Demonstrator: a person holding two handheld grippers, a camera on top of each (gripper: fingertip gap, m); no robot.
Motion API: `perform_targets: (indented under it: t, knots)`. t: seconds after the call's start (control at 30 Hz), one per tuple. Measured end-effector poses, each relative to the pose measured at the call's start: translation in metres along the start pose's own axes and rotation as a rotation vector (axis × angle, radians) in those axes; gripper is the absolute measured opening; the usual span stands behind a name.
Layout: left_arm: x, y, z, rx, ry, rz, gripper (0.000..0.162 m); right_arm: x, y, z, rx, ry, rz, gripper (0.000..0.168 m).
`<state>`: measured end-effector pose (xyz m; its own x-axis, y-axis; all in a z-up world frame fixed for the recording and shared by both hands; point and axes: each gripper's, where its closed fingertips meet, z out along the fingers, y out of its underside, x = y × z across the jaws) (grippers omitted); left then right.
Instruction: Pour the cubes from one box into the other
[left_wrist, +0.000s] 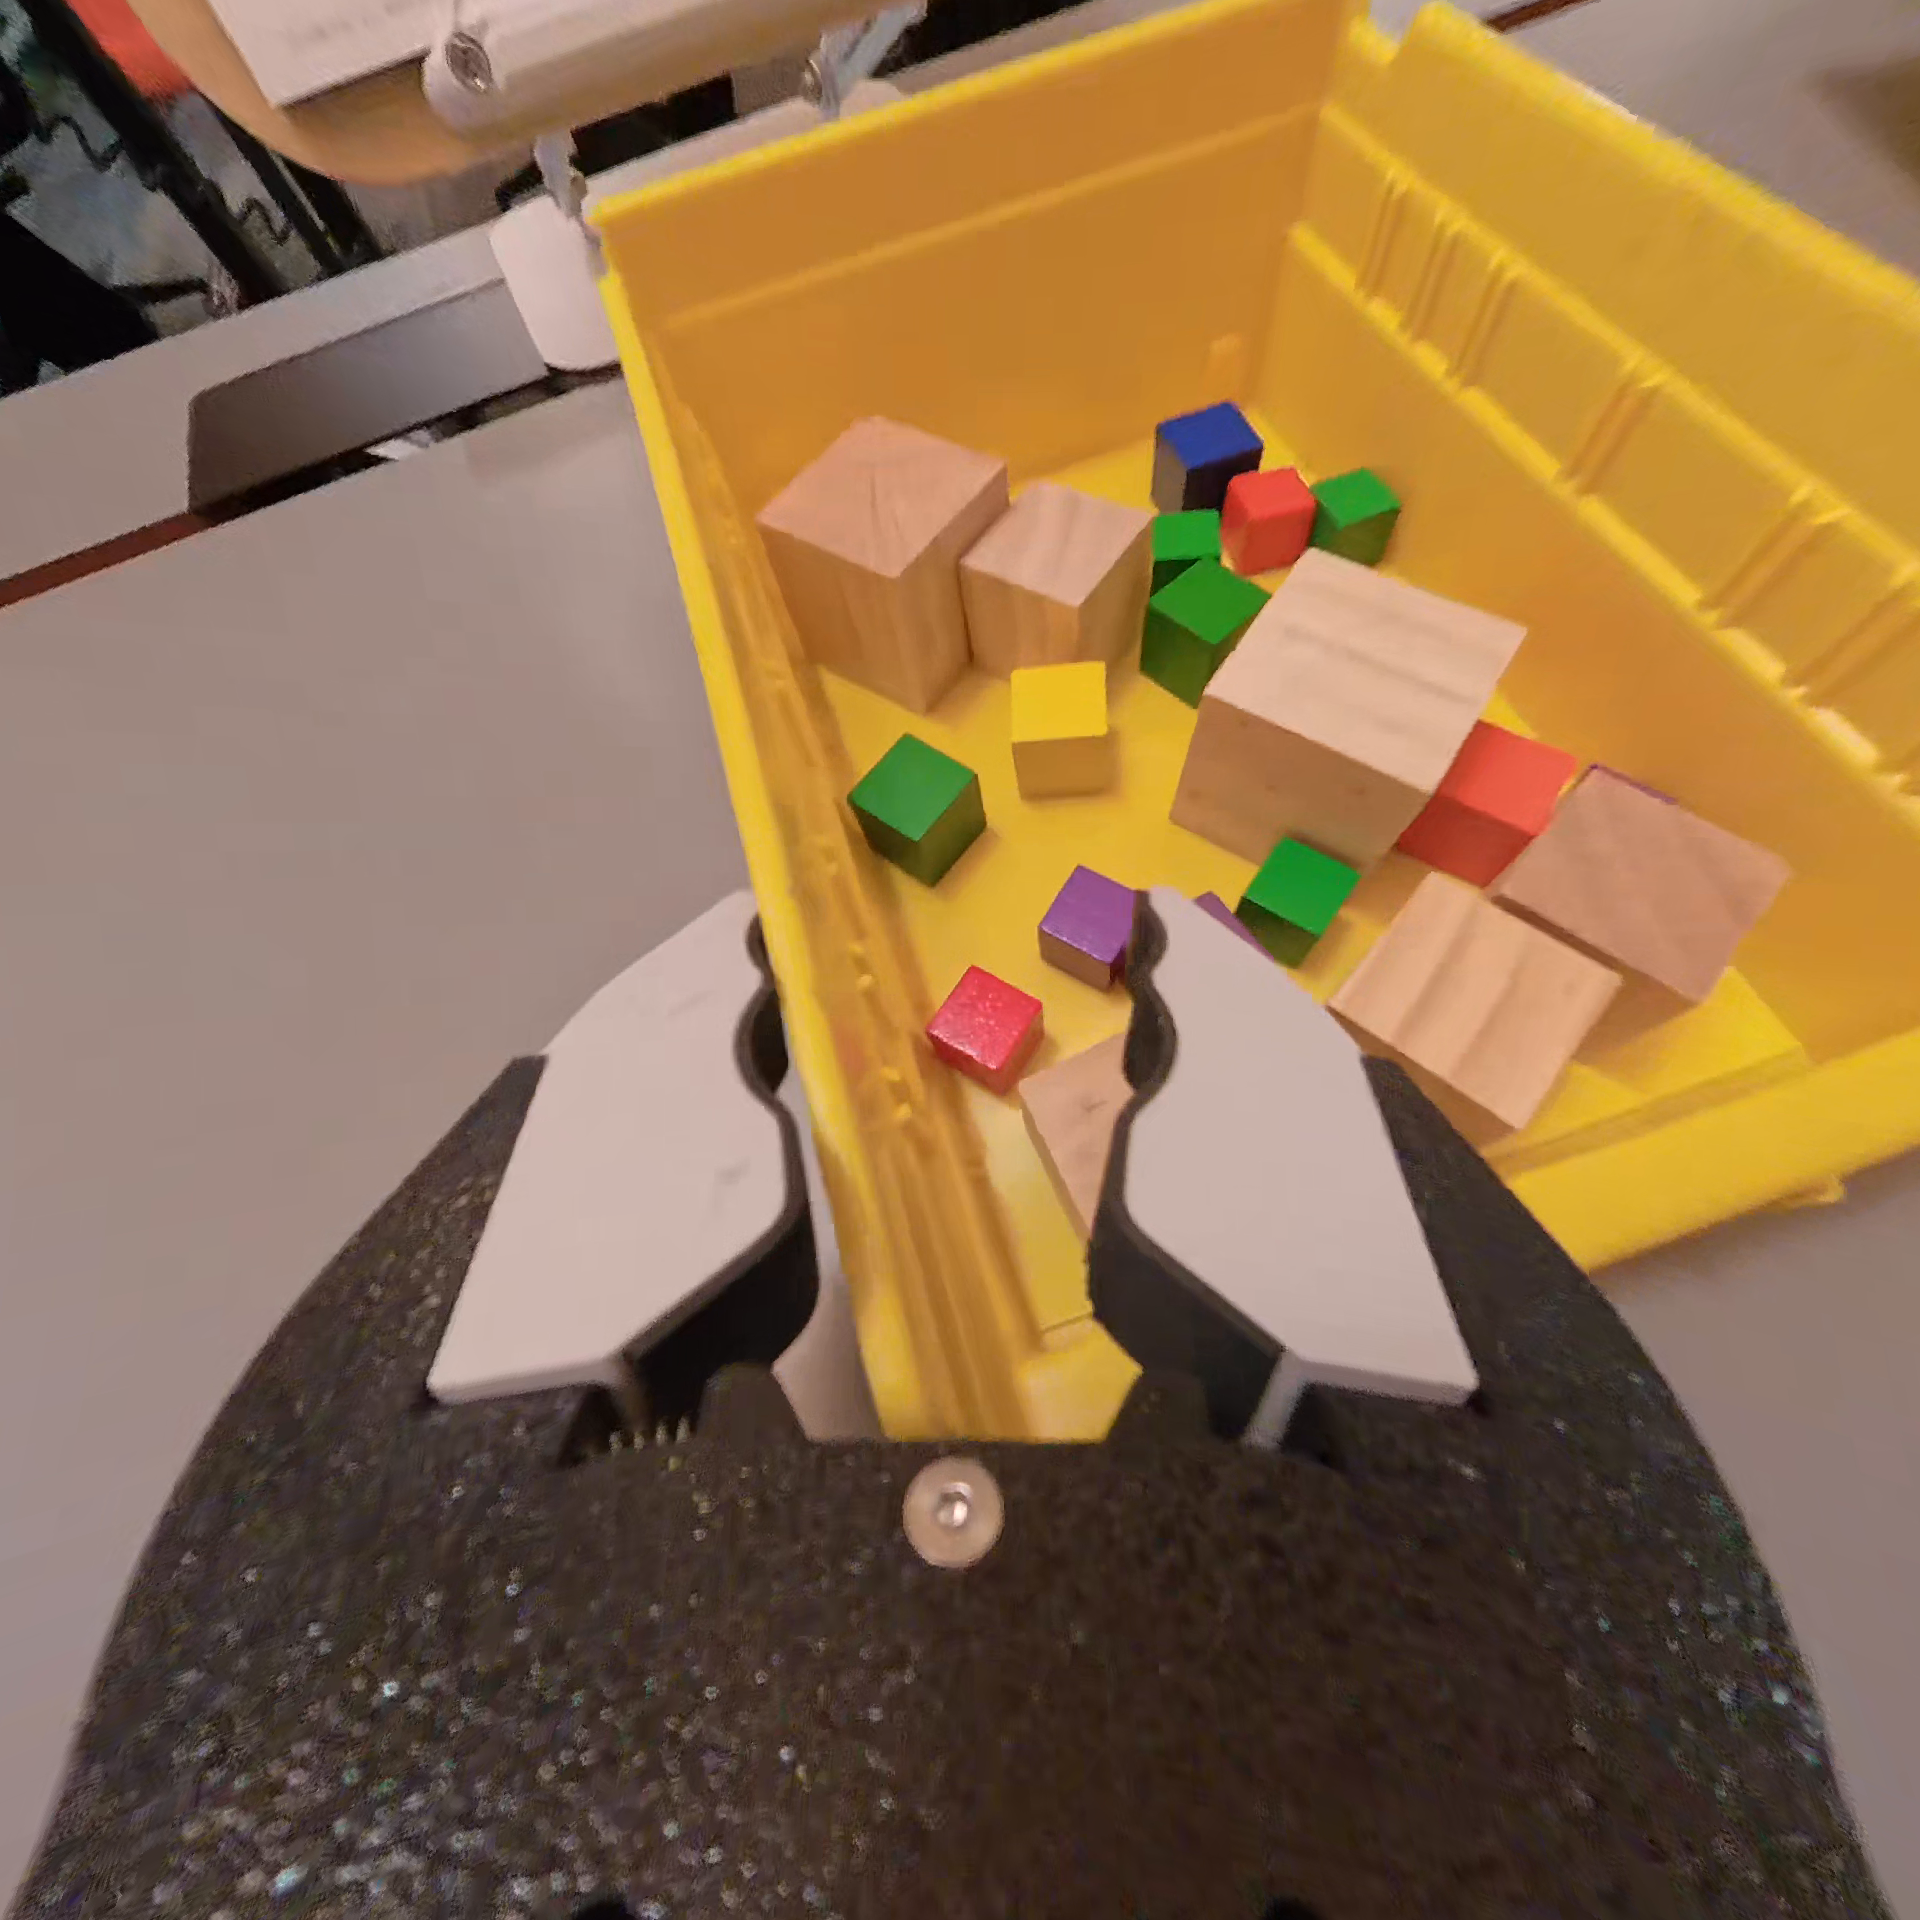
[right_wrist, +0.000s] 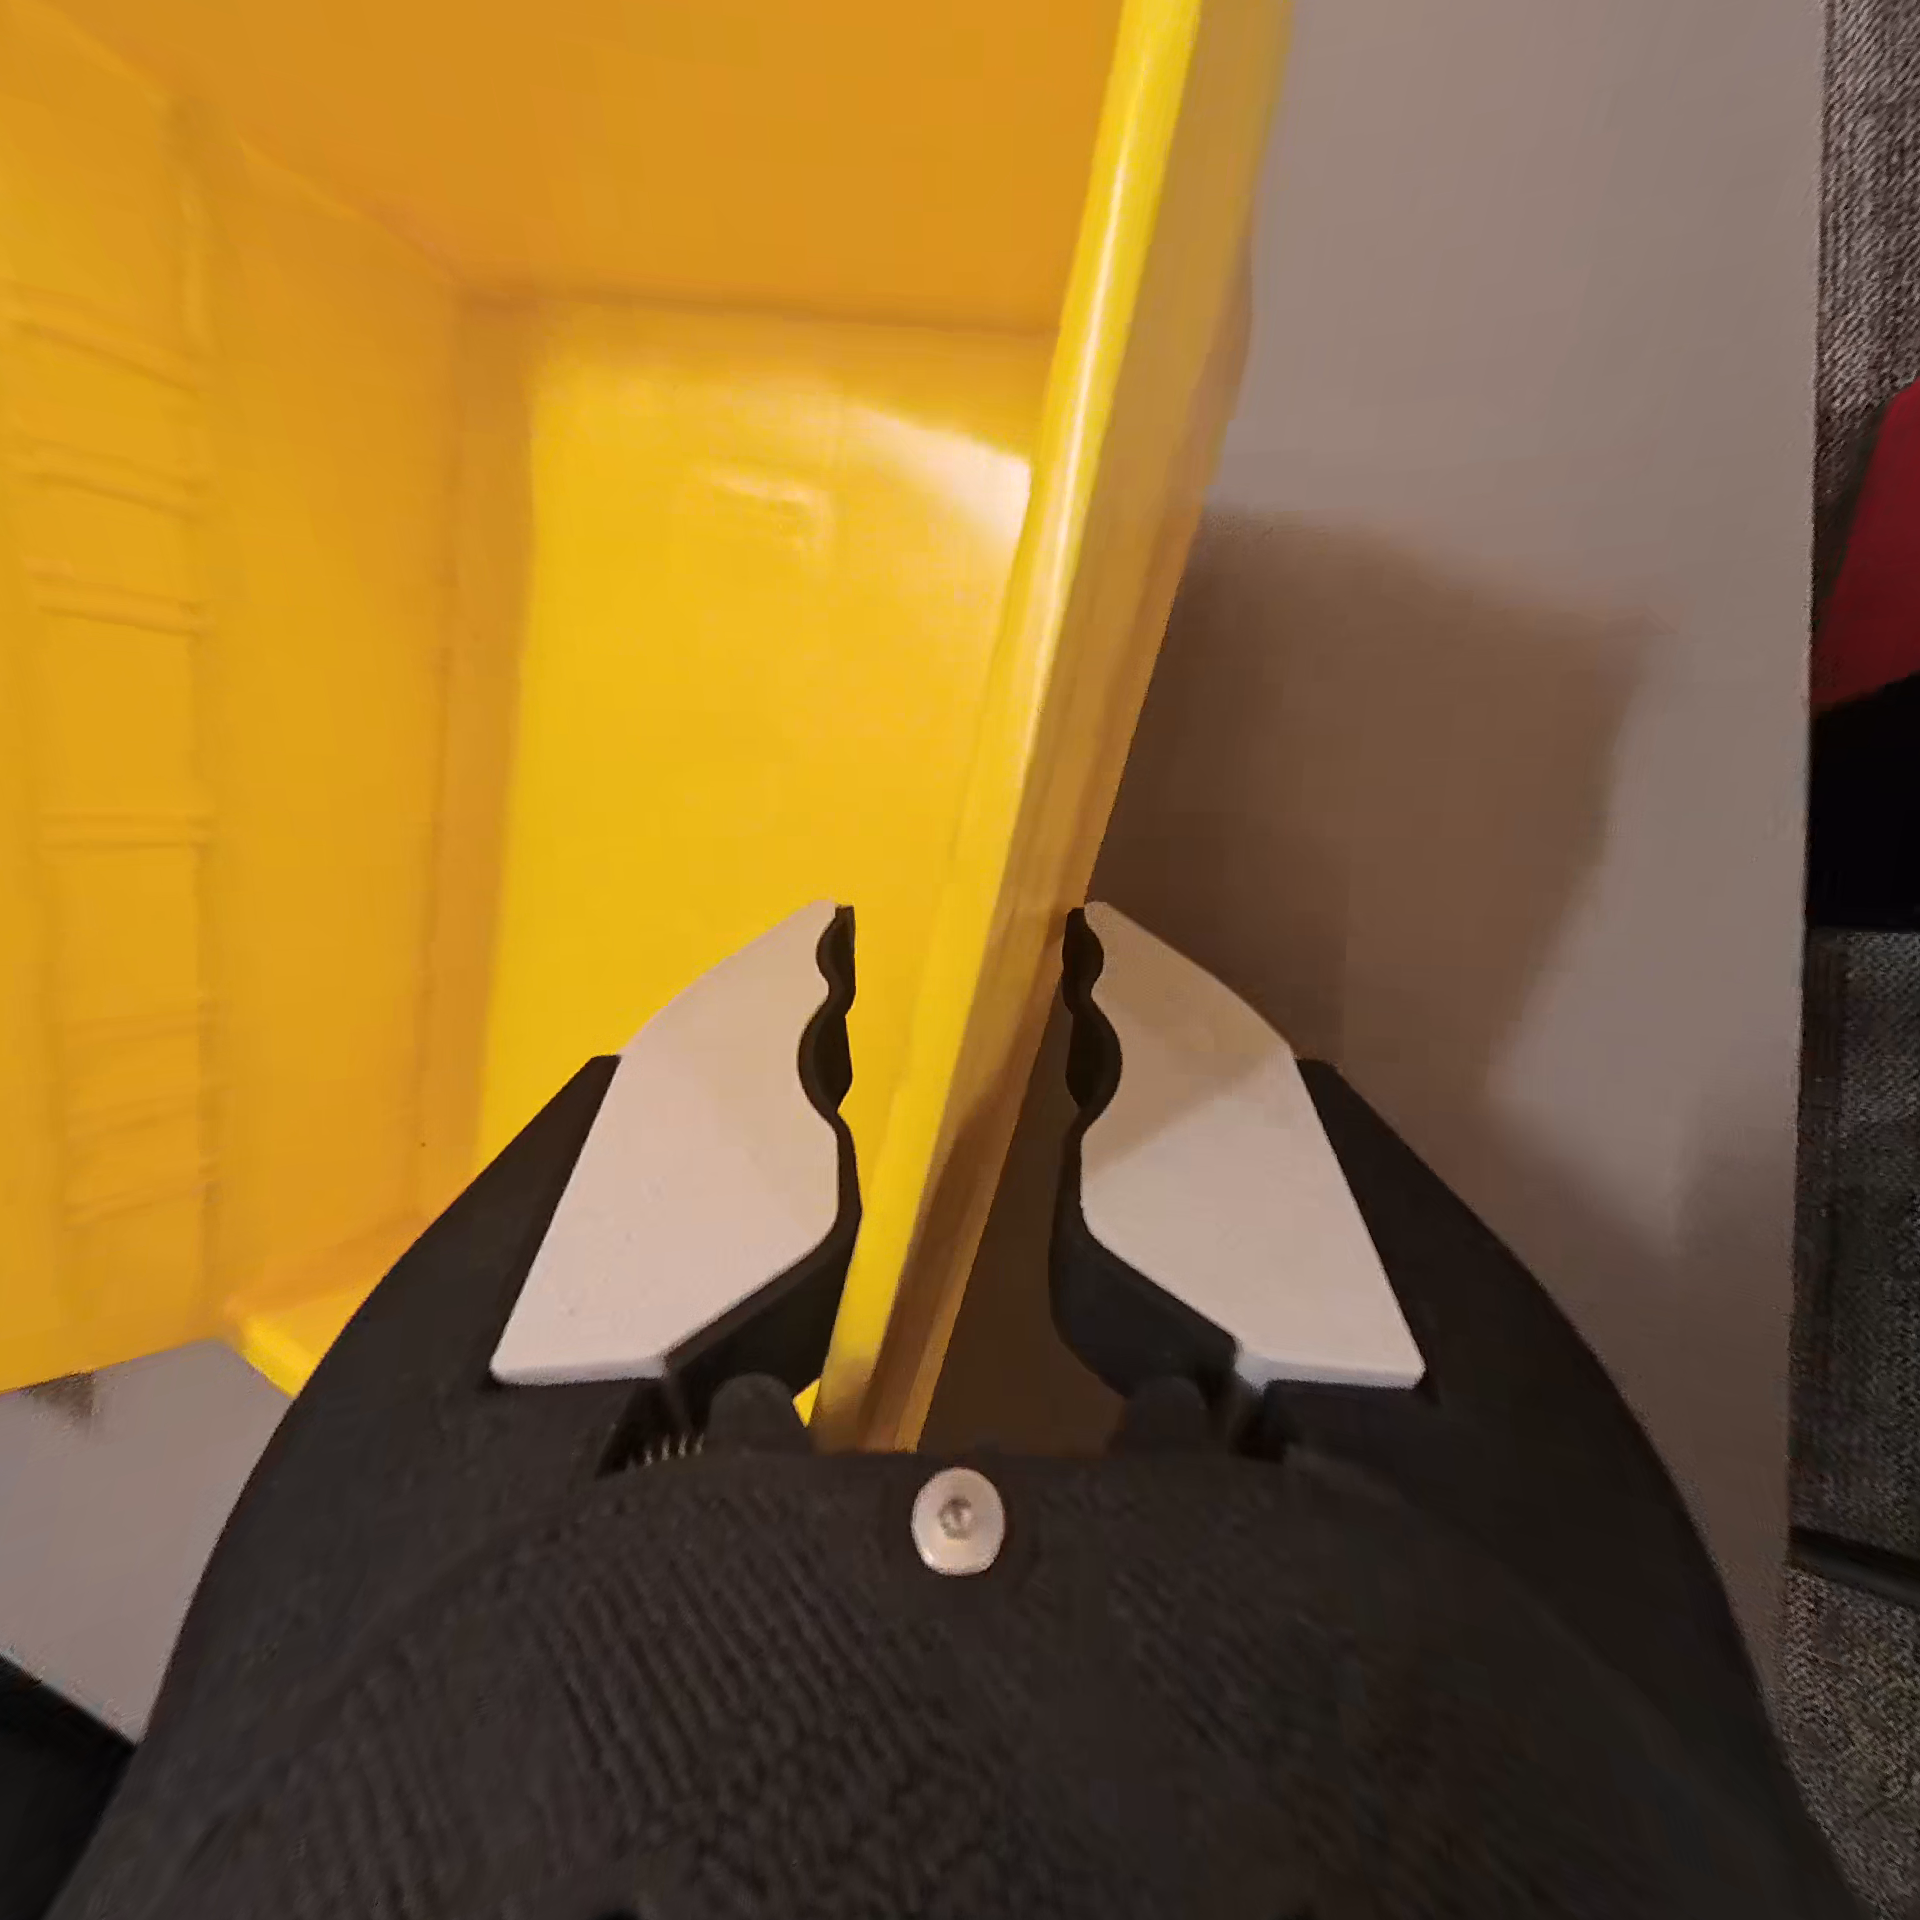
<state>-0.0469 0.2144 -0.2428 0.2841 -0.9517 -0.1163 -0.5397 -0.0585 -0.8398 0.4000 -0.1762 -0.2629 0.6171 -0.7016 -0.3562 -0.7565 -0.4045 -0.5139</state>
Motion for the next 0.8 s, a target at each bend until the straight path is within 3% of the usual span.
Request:
perform_targets:
  t: [0.03,0.1,0.13,0.27,0.33,0.47,0.6,0.67,0.8]
  knots:
    - [-0.005,-0.001,0.001,0.008,-0.03,0.001,0.054,0.001,0.0,0.004,-0.017,-0.01,0.009,0.039]
    - [-0.025,-0.001,0.001,0.021,-0.151,0.039,0.013,0.002,-0.003,0.012,-0.04,-0.014,0.008,0.041]
    - [-0.029,-0.004,0.0,0.044,-0.158,0.02,0.006,0.003,-0.004,0.016,-0.054,-0.011,-0.003,0.042]
    - [-0.046,-0.001,0.002,0.037,-0.127,-0.066,0.004,0.0,-0.025,0.019,-0.004,-0.033,0.003,0.051]
    - [-0.063,0.002,0.001,0.025,-0.142,-0.116,0.003,-0.003,-0.05,0.003,0.128,-0.035,0.012,0.059]
    - [-0.108,0.014,-0.008,0.012,-0.235,-0.165,0.003,-0.009,-0.078,-0.042,0.348,0.133,-0.11,0.062]
    - [-0.163,0.028,-0.017,-0.015,-0.307,-0.175,0.004,-0.063,-0.082,-0.074,0.515,0.172,-0.297,0.077]
    - [-0.19,0.033,-0.019,-0.026,-0.318,-0.204,0.004,-0.095,-0.081,-0.082,0.618,0.122,-0.339,0.072]
    - [-0.246,0.04,-0.017,-0.05,-0.37,-0.213,0.008,-0.154,-0.06,-0.072,0.656,-0.044,-0.37,0.072]
